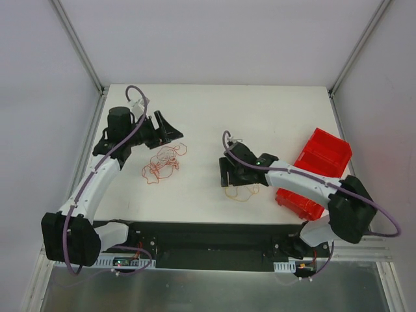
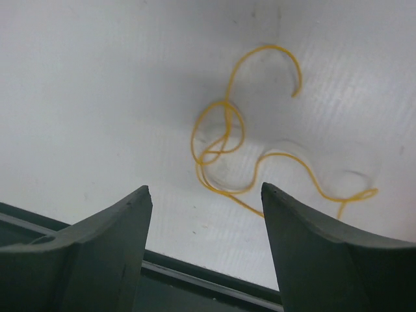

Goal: Untangle the cables

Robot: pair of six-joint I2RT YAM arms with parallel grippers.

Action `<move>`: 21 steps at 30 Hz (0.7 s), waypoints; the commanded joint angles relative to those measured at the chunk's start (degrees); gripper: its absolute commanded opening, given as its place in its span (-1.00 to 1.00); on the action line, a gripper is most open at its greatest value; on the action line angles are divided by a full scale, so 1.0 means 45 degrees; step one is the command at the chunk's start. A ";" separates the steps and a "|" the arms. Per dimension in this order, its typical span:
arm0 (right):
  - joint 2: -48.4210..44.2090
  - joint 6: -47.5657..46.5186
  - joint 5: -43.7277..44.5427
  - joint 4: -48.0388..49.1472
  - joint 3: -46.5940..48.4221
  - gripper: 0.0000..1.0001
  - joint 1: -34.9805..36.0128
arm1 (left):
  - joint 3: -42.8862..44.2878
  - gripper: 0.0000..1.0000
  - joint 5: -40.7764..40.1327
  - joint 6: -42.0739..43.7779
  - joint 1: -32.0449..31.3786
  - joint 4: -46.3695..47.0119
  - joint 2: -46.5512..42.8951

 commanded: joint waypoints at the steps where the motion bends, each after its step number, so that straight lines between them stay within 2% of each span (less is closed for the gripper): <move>1: 0.1582 0.2050 0.0825 -0.0448 0.1533 0.41 0.0533 | 0.1564 0.52 0.1240 0.0726 0.0751 -0.1102 0.0474; 5: 0.2091 0.3909 0.1528 0.0216 0.1318 0.41 0.1021 | 0.2348 0.50 0.1147 0.1174 0.0890 -0.1103 0.1022; 10: 0.3380 0.5315 0.2271 -0.0759 0.2099 0.40 0.1412 | 0.1707 0.50 0.0443 0.2034 0.0948 -0.1102 0.0614; 18: 0.4065 0.5767 0.3716 -0.0878 0.2295 0.22 0.1355 | 0.1138 0.48 0.0696 0.2367 0.1202 -0.1083 -0.0070; 21: 0.4337 0.5436 0.3620 -0.0448 0.2314 0.18 0.1374 | 0.0943 0.47 0.0735 0.2192 0.1202 -0.0889 -0.0090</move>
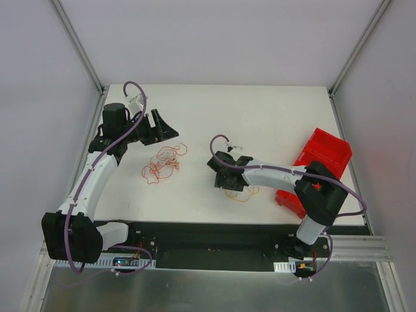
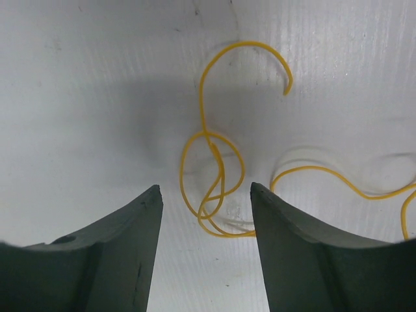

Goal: Untangle the cables

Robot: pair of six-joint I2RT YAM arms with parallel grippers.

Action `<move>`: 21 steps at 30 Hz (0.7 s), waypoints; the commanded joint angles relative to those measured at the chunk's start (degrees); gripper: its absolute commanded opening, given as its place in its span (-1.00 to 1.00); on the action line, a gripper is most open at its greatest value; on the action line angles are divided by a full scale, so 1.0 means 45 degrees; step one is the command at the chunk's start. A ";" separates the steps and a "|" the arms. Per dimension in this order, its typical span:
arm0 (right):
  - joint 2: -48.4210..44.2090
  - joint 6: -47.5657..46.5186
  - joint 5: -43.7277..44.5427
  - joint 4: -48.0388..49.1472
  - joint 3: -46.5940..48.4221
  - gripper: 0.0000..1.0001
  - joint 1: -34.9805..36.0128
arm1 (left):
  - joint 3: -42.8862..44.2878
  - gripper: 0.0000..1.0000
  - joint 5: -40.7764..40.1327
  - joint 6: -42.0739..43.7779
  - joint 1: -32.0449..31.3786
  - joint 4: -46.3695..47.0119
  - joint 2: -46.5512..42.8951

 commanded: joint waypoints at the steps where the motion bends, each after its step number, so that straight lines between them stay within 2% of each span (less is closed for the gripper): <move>1: 0.0447 0.0209 0.0676 0.0096 0.0585 0.15 -0.0006 | -0.0208 0.47 0.0322 0.0224 0.0124 0.0506 -0.0426; 3: 0.0740 0.0189 0.0403 0.0155 0.0663 0.04 -0.0006 | -0.0228 0.46 0.0595 0.0087 0.0124 0.0643 -0.0289; 7: 0.0859 -0.0141 0.0109 0.0195 0.0722 -0.40 -0.0006 | -0.0306 0.47 0.0694 0.0009 0.0124 0.0741 -0.0269; 10: 0.0315 -0.0590 0.0362 -0.0293 0.0722 -0.95 0.0014 | -0.0365 0.47 0.0655 0.0028 0.0124 0.0819 -0.0346; 15: -0.2105 -0.1567 0.1766 -0.1328 0.0022 -0.99 0.0014 | -0.0423 0.47 0.0597 0.0048 0.0124 0.0859 -0.0269; 21: -0.7570 -0.3208 0.3135 -0.1971 -0.1483 -0.99 -0.0103 | -0.0424 0.46 0.0596 0.0028 0.0143 0.0878 -0.0132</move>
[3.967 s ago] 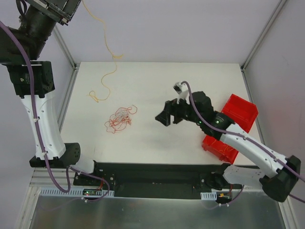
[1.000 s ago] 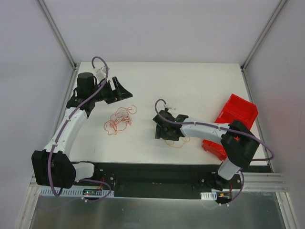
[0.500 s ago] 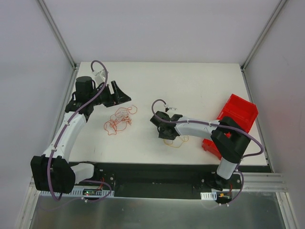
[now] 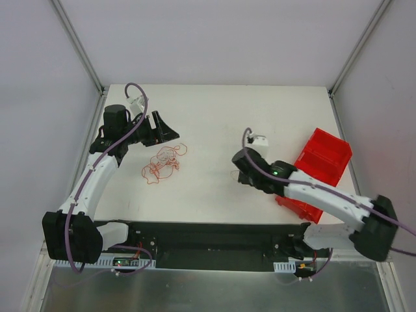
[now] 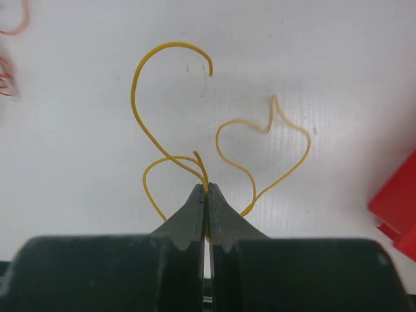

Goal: Untangle the cables

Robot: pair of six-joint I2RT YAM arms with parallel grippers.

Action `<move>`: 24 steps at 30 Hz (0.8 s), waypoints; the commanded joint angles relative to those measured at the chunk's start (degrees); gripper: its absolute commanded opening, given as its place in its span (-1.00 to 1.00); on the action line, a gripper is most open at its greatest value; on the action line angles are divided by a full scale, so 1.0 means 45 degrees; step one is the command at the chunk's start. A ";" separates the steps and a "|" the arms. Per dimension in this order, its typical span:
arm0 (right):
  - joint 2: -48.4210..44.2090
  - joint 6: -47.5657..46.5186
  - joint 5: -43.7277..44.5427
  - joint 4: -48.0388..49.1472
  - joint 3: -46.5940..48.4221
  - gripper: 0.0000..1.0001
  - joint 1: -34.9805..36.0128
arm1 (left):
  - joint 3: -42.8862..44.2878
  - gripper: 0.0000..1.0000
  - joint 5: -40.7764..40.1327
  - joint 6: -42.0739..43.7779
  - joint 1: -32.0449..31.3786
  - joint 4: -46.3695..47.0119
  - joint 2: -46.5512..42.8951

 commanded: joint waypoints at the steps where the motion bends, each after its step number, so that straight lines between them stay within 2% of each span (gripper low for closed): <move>1: -0.3743 -0.0947 0.1824 -0.1534 -0.0654 -0.99 -0.0224 | -0.0050 0.46 0.0222 0.0023 0.0138 0.0465 -0.0006; 5: -0.6458 0.0480 0.2296 -0.4581 -0.0946 -0.99 -0.1316 | -0.0069 0.46 0.0242 0.0023 0.0138 0.0465 -0.0025; 8: -0.8353 0.0385 0.1867 -0.5190 -0.1454 -0.99 -0.2429 | -0.0069 0.46 0.0164 0.0062 0.0138 0.0465 -0.0103; 12: -0.9743 0.0150 0.1964 -0.5757 -0.2059 -0.99 -0.3815 | -0.0127 0.45 0.0105 0.0062 0.0138 0.0485 -0.0045; 18: -0.9649 0.1419 0.0677 -0.6052 -0.3017 -0.99 -0.6004 | -0.0128 0.45 0.0086 0.0062 0.0119 0.0504 0.0072; 21: -0.8792 0.1381 0.0090 -0.5817 -0.3447 -0.99 -0.7350 | -0.0147 0.44 0.0085 0.0082 0.0138 0.0485 0.0072; 24: -0.8126 0.0524 -0.0729 -0.4436 -0.4012 -0.99 -0.8756 | -0.0167 0.44 0.0105 0.0101 0.0138 0.0504 0.0072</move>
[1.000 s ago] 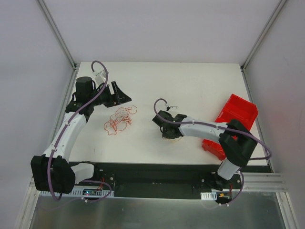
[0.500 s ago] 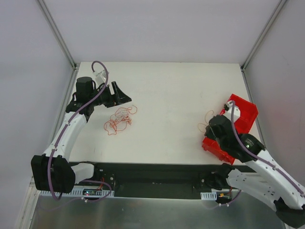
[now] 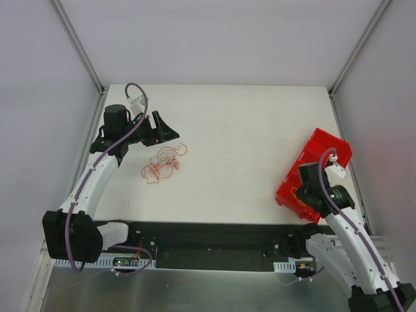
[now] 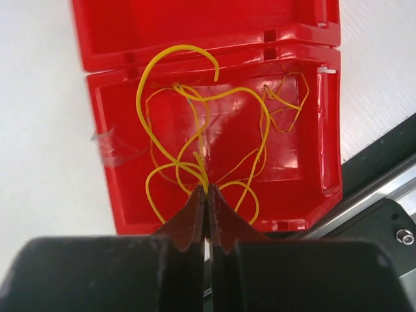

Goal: Untangle the cables

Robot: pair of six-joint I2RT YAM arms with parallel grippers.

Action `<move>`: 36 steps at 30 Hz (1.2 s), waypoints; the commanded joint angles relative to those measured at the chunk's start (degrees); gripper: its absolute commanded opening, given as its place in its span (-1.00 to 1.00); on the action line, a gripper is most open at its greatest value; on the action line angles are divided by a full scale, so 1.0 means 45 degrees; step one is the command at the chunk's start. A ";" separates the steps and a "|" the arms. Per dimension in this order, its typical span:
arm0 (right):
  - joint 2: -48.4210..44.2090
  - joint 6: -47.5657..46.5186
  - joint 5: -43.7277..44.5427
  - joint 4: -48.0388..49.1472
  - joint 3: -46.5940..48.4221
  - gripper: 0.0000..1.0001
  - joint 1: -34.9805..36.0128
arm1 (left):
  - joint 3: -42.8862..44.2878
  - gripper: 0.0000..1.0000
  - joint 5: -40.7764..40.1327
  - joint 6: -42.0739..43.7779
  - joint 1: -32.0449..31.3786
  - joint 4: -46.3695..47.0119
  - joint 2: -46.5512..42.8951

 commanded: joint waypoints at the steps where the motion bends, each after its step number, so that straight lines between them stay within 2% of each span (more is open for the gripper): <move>1: 0.1010 -0.0924 -0.1604 0.1818 -0.0793 -0.99 -0.1760 | -0.0128 0.45 0.0091 0.0077 0.0143 0.0451 0.0004; 5: 0.2473 -0.2079 -0.2679 0.3987 -0.1438 -0.98 -0.2777 | -0.0147 0.44 0.0207 0.0058 0.0143 0.0470 0.0083; 8: 0.3996 -0.2509 -0.4493 0.5044 -0.1557 -0.99 -0.3423 | -0.0108 0.44 0.0188 0.0096 0.0163 0.0490 0.0122; 11: 0.4898 -0.2803 -0.5337 0.5321 -0.1518 -0.99 -0.3463 | -0.0128 0.44 0.0168 0.0097 0.0202 0.0470 0.0063; 14: 0.4628 -0.2843 -0.5436 0.5263 -0.1713 -0.96 -0.3463 | -0.0147 0.44 0.0149 0.0097 0.0241 0.0471 0.0044; 15: 0.4355 -0.2882 -0.5475 0.5166 -0.1752 -0.89 -0.3463 | -0.0128 0.44 0.0149 0.0097 0.0241 0.0470 0.0043; 21: 0.2326 -0.3234 -0.5164 0.3780 -0.1304 0.07 -0.3463 | -0.0128 0.45 0.0305 0.0038 0.0280 0.0509 0.0083; 23: 0.1602 -0.3273 -0.4988 0.3292 -0.1128 0.29 -0.3463 | -0.0128 0.45 0.0267 0.0038 0.0299 0.0509 0.0063; 28: 0.0564 -0.3506 -0.4714 0.2217 -0.0172 0.42 -0.3482 | -0.0167 0.45 0.0188 0.0019 0.0475 0.0529 0.0141; 32: 0.0446 -0.4520 -0.4889 0.2157 0.0220 0.51 -0.3463 | -0.0206 0.44 -0.0065 -0.0273 0.0728 0.0509 0.0414; 36: 0.0525 -0.5205 -0.6408 0.2371 0.0532 0.54 -0.3463 | -0.0284 0.33 -0.1233 -0.0722 0.0905 0.0101 0.0979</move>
